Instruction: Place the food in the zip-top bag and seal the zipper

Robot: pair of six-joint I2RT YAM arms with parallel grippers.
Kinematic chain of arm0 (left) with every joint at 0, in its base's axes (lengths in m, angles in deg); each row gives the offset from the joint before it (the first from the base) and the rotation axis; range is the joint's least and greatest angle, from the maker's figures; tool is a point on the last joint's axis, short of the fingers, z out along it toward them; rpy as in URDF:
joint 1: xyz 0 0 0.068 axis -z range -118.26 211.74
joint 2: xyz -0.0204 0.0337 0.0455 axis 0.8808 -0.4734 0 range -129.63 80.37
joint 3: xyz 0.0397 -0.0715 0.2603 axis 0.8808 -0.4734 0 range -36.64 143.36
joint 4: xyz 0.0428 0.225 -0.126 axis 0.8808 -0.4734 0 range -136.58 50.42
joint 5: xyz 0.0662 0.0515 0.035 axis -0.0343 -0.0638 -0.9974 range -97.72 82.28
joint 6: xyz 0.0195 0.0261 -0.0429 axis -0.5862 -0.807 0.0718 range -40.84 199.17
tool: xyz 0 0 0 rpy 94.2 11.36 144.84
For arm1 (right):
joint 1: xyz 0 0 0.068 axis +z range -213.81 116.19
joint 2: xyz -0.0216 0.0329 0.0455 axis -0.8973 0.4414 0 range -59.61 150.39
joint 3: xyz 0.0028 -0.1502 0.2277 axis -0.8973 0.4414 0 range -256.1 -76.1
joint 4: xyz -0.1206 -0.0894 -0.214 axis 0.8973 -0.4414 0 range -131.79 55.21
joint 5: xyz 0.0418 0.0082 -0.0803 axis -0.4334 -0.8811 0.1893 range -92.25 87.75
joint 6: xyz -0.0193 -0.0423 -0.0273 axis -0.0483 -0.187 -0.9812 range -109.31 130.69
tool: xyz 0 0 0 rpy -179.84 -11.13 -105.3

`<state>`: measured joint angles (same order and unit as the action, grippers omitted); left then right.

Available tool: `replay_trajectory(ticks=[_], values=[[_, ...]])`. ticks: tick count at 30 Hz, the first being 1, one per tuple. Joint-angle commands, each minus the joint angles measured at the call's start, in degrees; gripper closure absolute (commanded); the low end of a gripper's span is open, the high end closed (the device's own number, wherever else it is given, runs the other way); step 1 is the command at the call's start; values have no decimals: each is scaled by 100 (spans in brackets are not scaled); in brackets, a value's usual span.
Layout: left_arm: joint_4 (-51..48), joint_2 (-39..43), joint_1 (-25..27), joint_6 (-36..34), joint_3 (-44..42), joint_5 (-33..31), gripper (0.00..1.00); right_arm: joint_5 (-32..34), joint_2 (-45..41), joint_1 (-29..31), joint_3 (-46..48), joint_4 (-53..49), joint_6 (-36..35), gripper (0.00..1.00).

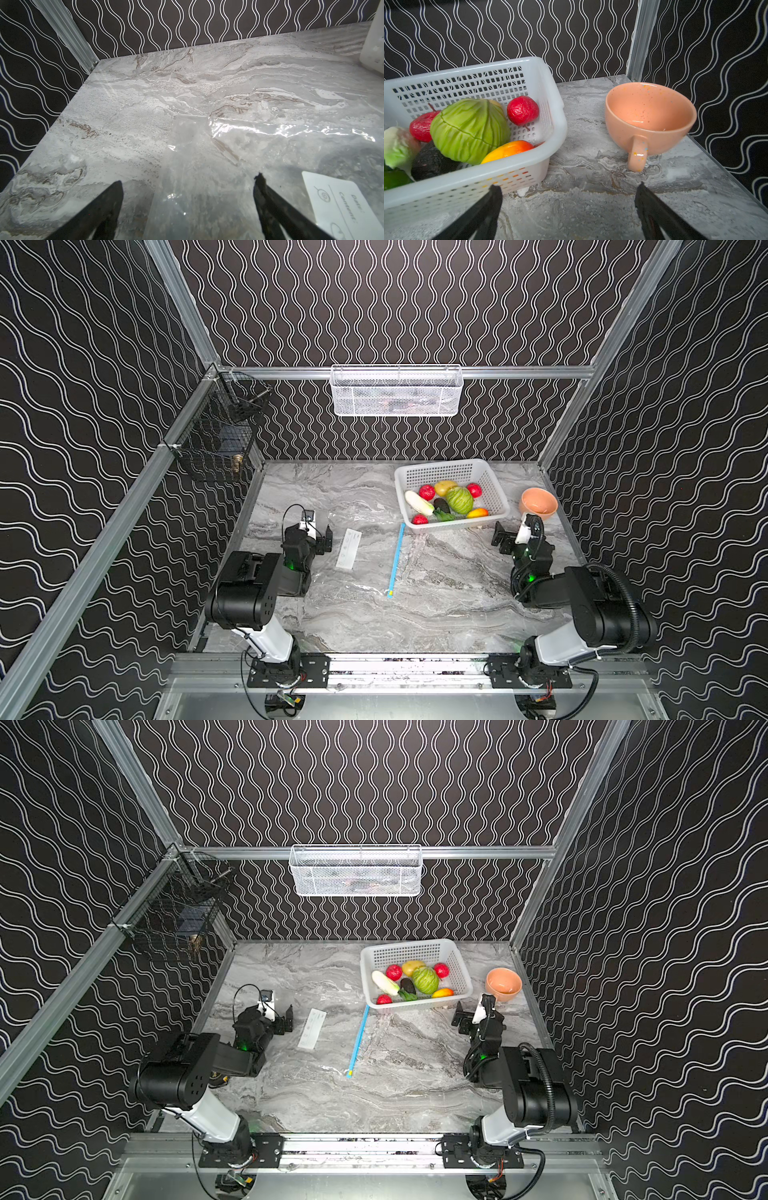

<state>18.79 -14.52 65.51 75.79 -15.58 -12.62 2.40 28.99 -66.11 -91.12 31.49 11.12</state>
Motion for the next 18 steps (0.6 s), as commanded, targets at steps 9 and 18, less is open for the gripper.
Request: replay_trajectory(ticks=[9,18], values=[[190,13,10,38,-61,-318,1,179,-86,28,137,408,-43,1],[265,203,18,61,-181,-377,1,195,-217,28,210,436,-34,1]])
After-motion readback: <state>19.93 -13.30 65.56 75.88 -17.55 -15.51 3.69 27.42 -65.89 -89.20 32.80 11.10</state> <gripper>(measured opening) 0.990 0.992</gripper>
